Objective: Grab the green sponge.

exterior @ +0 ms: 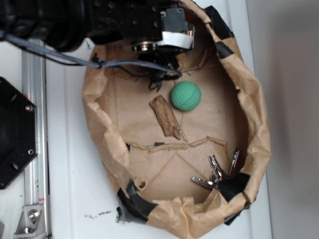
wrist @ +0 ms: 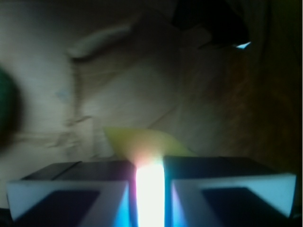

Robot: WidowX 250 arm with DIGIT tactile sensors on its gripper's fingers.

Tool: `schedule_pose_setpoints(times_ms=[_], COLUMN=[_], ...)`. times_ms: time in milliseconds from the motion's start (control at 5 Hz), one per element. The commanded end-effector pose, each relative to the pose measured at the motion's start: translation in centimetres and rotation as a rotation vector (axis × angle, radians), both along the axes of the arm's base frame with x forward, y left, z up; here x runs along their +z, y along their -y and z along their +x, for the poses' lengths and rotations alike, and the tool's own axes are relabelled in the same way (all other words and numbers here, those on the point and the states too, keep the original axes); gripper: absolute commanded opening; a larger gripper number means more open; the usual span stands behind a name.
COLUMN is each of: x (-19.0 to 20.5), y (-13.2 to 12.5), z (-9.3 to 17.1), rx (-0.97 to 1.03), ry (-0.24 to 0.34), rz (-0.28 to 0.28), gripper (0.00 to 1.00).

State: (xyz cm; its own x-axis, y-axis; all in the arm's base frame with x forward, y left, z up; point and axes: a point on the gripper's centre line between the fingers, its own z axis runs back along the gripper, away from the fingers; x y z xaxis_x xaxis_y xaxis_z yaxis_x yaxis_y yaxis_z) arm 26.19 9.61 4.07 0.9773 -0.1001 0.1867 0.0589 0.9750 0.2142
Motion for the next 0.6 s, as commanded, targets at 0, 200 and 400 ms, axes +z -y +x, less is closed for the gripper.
schedule_pose_setpoints(times_ms=[0, 200, 400], x=[10.1, 12.8, 13.6], y=[7.6, 8.7, 8.3], z=[1.1, 1.9, 1.9], rx=[-0.014, 0.020, 0.066], ry=[0.074, 0.032, 0.011], rz=[-0.165, -0.168, -0.204], gripper=[0.00, 0.00, 0.00])
